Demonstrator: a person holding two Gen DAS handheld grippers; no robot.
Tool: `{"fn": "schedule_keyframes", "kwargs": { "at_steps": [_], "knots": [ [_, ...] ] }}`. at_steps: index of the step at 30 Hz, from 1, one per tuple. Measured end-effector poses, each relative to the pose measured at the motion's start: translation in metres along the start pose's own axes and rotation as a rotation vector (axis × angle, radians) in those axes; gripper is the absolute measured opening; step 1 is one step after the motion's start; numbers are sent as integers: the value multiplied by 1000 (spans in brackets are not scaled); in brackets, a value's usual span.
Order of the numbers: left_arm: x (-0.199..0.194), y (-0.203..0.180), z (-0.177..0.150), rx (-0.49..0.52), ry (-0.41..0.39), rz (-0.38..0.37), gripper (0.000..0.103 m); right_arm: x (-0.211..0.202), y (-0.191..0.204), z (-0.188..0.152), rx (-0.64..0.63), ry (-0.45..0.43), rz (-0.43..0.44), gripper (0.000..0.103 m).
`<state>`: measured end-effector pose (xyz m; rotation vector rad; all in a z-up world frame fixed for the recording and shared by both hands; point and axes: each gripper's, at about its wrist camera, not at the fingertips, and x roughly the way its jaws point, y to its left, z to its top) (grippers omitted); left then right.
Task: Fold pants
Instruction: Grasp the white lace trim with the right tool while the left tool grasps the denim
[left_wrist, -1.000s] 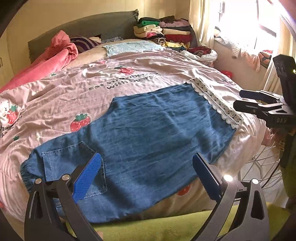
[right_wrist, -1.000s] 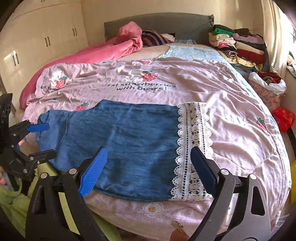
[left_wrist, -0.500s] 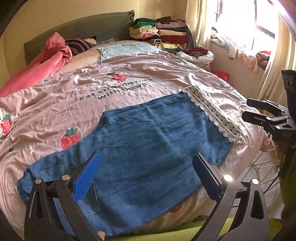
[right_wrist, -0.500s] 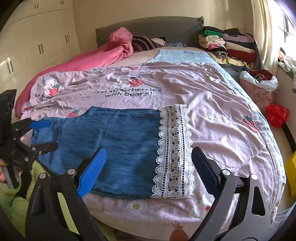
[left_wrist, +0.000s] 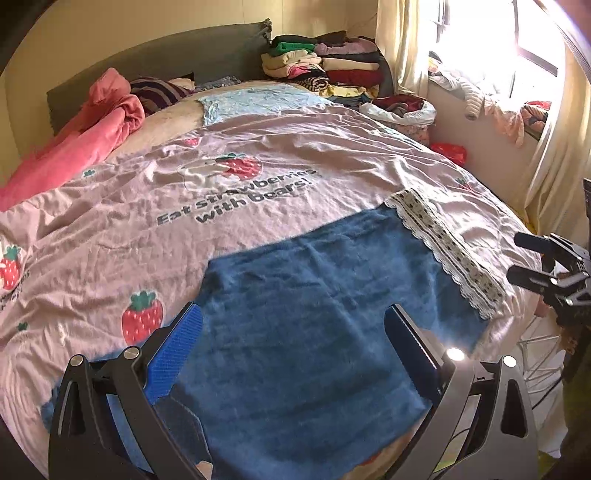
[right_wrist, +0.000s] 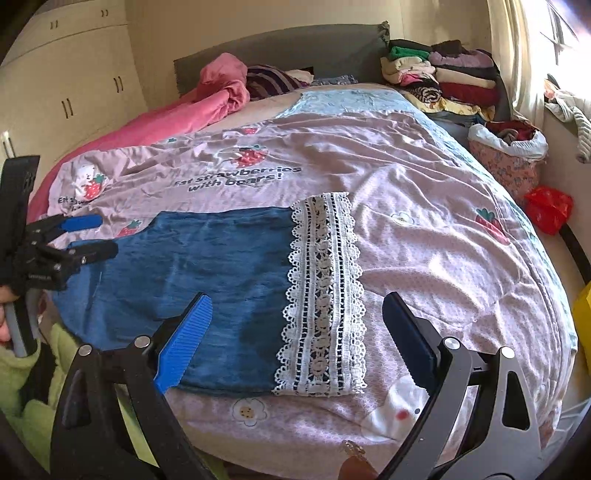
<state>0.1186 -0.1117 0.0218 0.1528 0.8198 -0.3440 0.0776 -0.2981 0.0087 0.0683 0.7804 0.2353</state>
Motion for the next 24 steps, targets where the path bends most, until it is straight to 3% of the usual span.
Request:
{"fn": "schedule_keyframes", "kwargs": {
  "at_steps": [9, 13, 21, 24],
  "knots": [
    [29, -5, 32, 41, -12, -21, 98, 9, -12, -4, 25, 30, -13, 87],
    [44, -17, 53, 132, -28, -14, 98, 13, -18, -7, 46, 48, -2, 87],
    [95, -51, 85, 247, 19, -152, 98, 25, -25, -22, 98, 102, 10, 87],
    [126, -62, 92, 256, 87, -199, 98, 31, -30, -30, 131, 132, 9, 87]
  ]
}}
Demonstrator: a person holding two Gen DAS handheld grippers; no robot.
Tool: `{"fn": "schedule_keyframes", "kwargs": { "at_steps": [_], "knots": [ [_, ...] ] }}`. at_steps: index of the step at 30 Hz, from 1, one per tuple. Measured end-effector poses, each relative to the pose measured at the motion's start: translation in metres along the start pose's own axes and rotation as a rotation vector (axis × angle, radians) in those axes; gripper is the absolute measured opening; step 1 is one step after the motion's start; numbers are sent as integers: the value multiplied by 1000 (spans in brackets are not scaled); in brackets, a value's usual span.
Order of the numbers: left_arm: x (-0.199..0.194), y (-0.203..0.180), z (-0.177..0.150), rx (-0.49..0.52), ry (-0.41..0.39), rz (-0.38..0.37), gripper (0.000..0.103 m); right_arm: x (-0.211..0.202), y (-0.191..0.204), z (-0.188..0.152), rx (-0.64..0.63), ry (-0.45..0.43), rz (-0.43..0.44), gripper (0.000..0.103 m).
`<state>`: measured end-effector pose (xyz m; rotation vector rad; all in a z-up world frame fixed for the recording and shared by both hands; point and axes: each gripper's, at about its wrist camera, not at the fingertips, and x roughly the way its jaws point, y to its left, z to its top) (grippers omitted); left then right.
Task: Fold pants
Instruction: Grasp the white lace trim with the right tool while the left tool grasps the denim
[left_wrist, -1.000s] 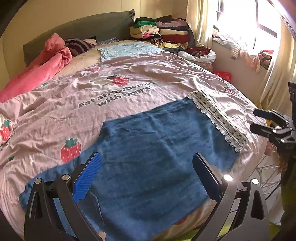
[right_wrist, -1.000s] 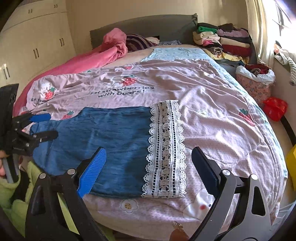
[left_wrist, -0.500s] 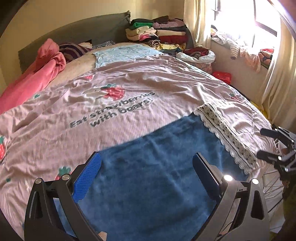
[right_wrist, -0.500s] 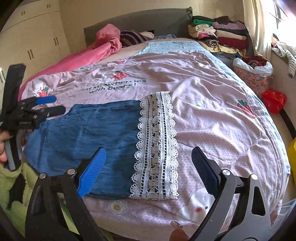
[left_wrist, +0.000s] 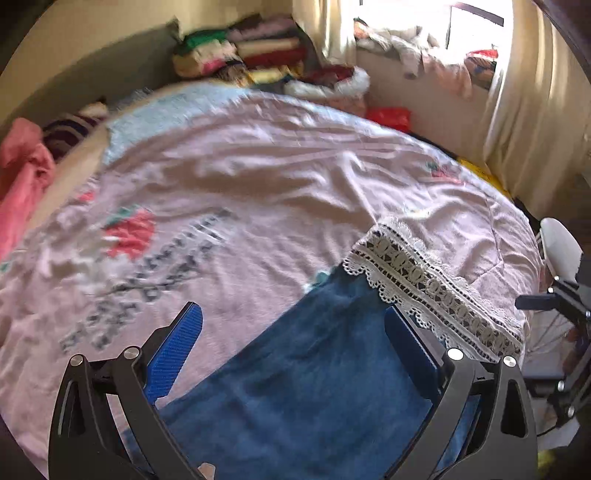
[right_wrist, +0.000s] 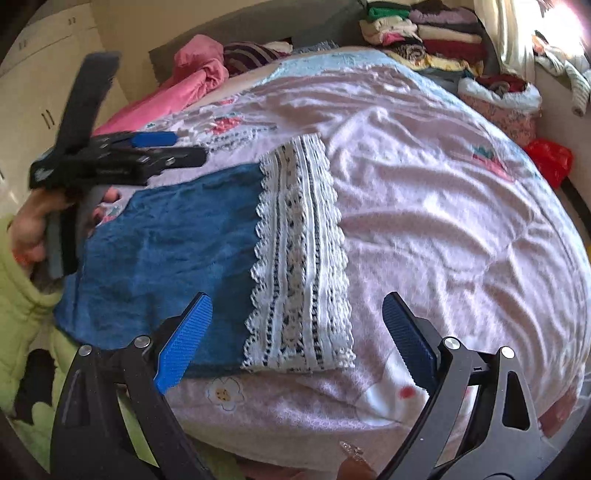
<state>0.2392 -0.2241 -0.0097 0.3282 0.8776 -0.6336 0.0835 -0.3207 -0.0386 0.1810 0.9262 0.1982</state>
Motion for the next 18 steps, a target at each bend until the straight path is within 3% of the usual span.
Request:
{"fn": "schedule_keyframes", "kwargs": {
  "at_steps": [8, 13, 15, 18],
  "knots": [
    [54, -3, 1, -16, 71, -120, 98, 13, -17, -8, 140, 34, 76, 85],
    [61, -2, -6, -59, 63, -213, 96, 14, -17, -5, 132, 28, 94, 59],
    [60, -2, -6, -64, 54, -235, 77, 16, -15, -5, 113, 28, 105, 53],
    [59, -4, -4, -77, 43, -265, 66, 21, -12, -4, 92, 28, 112, 49]
  ]
}}
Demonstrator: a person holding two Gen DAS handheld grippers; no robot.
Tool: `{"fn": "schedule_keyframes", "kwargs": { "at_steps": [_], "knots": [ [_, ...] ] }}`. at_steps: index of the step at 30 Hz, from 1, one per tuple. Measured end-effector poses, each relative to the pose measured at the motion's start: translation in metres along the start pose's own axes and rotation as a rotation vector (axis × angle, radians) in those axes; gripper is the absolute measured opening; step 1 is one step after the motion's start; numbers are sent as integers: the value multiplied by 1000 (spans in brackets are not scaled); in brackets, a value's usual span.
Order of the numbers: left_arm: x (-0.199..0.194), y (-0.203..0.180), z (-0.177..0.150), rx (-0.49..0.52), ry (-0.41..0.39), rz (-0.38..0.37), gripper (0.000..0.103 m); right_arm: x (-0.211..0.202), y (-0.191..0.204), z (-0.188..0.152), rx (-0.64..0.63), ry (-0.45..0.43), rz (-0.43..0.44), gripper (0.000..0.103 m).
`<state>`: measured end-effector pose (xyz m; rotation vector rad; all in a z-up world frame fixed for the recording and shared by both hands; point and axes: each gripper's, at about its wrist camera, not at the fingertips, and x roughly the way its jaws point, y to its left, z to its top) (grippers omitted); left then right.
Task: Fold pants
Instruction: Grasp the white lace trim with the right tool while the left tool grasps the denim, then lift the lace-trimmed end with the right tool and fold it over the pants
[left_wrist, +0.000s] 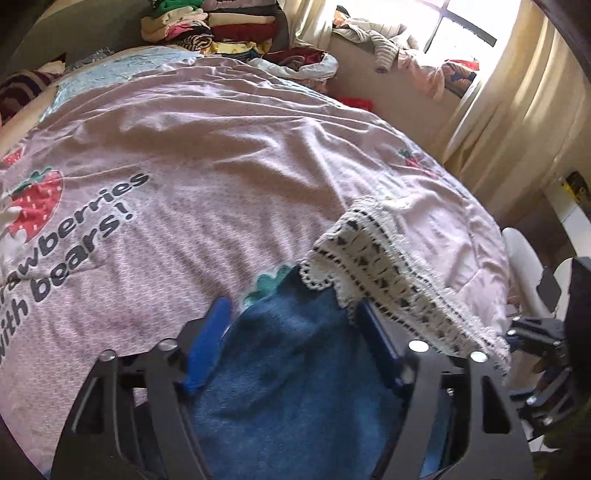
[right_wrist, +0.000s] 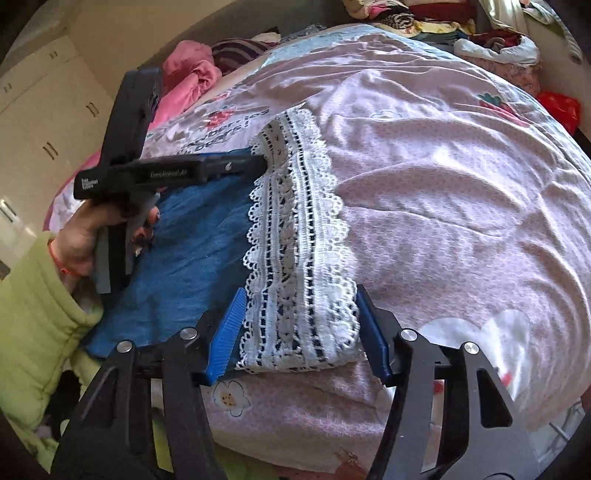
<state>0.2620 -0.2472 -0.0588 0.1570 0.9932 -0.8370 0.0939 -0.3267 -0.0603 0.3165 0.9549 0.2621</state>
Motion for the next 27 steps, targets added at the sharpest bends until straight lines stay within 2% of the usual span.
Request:
{"fn": "schedule_keyframes", "kwargs": {
  "at_steps": [1, 3, 4, 5, 7, 9, 10, 17, 23, 27],
  "knots": [
    [1, -1, 0, 0, 3, -1, 66, 3, 0, 0, -2, 4, 2, 48],
    [4, -1, 0, 1, 9, 1, 59, 3, 1, 2, -9, -2, 17, 38],
    [4, -2, -1, -1, 6, -9, 57, 3, 2, 3, -15, 0, 45, 28],
    [4, -3, -1, 2, 5, -12, 51, 4, 4, 4, -21, 2, 64, 25],
    [1, -5, -2, 10, 2, -15, 42, 4, 9, 5, -47, 2, 69, 24],
    [-2, -6, -2, 10, -6, -25, 23, 4, 13, 6, -54, 0, 75, 23],
    [-3, -5, -2, 5, -8, -34, 21, 3, 16, 7, -60, -6, 82, 22],
    [-20, 2, -10, -53, -66, -86, 14, -11, 47, 17, -152, -47, 105, 21],
    [-58, 15, -20, -107, -157, -123, 14, -24, 87, 23, -255, -79, 138, 21],
    [-87, 31, -31, -159, -225, -123, 14, -24, 126, 27, -353, -83, 169, 21]
  ]
}}
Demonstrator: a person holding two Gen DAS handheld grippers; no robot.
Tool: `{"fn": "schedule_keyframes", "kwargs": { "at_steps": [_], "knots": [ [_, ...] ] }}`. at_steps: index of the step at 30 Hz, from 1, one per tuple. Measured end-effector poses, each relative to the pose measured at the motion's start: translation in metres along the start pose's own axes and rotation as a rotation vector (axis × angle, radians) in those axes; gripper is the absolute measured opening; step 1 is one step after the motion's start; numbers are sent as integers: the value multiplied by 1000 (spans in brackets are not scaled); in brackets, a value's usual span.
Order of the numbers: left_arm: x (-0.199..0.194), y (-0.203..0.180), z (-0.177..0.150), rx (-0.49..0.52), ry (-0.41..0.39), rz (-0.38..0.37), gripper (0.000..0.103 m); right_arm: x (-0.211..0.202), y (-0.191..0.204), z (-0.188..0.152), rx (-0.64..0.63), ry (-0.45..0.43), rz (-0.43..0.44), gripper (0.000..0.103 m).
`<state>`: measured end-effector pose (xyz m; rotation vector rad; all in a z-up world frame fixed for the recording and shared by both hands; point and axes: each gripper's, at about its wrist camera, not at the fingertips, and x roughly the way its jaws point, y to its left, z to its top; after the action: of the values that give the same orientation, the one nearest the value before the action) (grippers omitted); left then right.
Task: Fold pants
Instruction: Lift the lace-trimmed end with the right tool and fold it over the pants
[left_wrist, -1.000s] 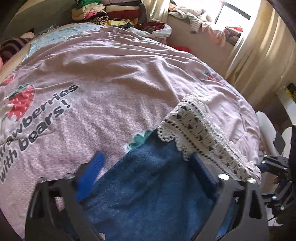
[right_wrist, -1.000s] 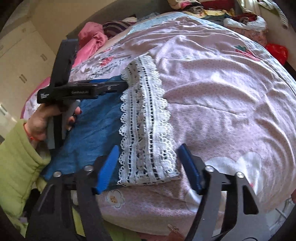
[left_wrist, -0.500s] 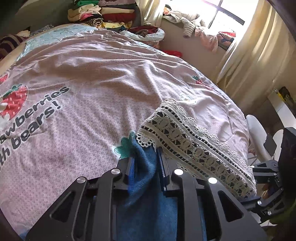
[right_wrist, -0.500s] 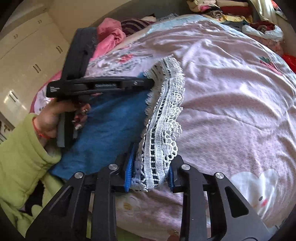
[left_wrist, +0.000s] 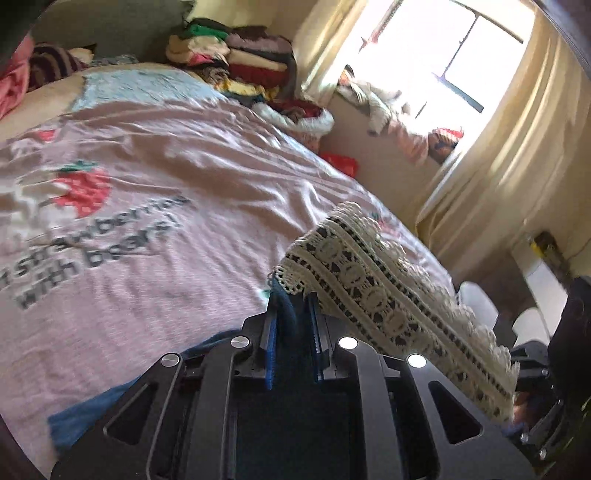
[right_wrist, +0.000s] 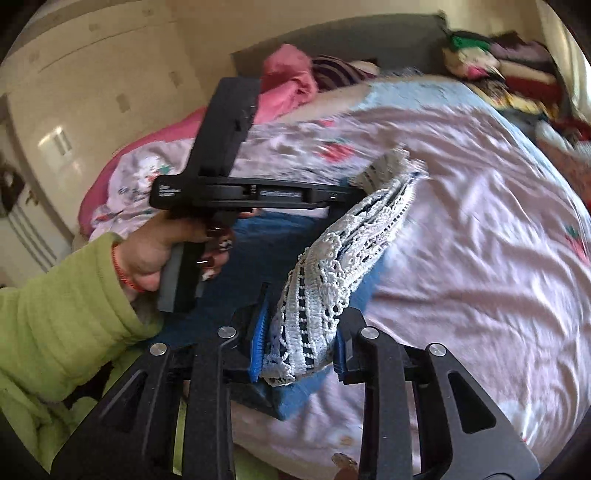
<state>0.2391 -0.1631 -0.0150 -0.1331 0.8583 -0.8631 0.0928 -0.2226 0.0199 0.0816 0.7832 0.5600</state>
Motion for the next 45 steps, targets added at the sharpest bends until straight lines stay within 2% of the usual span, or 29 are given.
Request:
{"fn": "schedule_keyframes", "kwargs": {
  "at_steps": [5, 10, 12, 16, 19, 23, 25, 27, 28, 31, 36, 40, 41, 42, 44, 45],
  "knots": [
    [-40, 28, -17, -85, -61, 45, 15, 31, 50, 10, -117, 51, 53, 20],
    [-91, 68, -51, -244, -104, 178, 37, 75, 103, 2, -266, 156, 76, 19],
    [-115, 80, -63, -302, -126, 226, 50, 88, 117, -4, -300, 194, 86, 19],
    [-164, 100, -90, -408, -193, 258, 55, 108, 141, -15, -356, 258, 109, 19],
    [-178, 101, -105, -432, -203, 239, 59, 117, 153, -22, -395, 285, 104, 19],
    [-174, 100, -117, -450, -180, 177, 61, 108, 154, -22, -400, 275, 98, 23],
    [-166, 94, -115, -442, -163, 154, 63, 90, 151, -22, -382, 242, 98, 32],
    [-159, 96, -114, -445, -153, 126, 76, 81, 150, -27, -384, 234, 83, 35],
    [-153, 96, -110, -446, -143, 121, 77, 75, 149, -31, -382, 235, 85, 36],
    [-137, 99, -100, -439, -111, 136, 77, 67, 150, -44, -388, 240, 91, 38],
    [-109, 108, -86, -430, -19, 191, 77, 74, 165, -58, -478, 240, 64, 40],
    [-99, 115, -81, -442, -13, 201, 73, 90, 181, -71, -593, 234, -26, 40],
    [-98, 115, -80, -440, -14, 197, 62, 93, 183, -73, -611, 233, -52, 40],
    [-97, 115, -79, -439, -17, 184, 42, 97, 184, -74, -624, 229, -67, 40],
    [-94, 114, -77, -439, -27, 155, 27, 100, 183, -75, -624, 223, -82, 37],
    [-93, 112, -75, -431, -29, 159, 23, 101, 181, -74, -620, 221, -84, 24]
  ]
}}
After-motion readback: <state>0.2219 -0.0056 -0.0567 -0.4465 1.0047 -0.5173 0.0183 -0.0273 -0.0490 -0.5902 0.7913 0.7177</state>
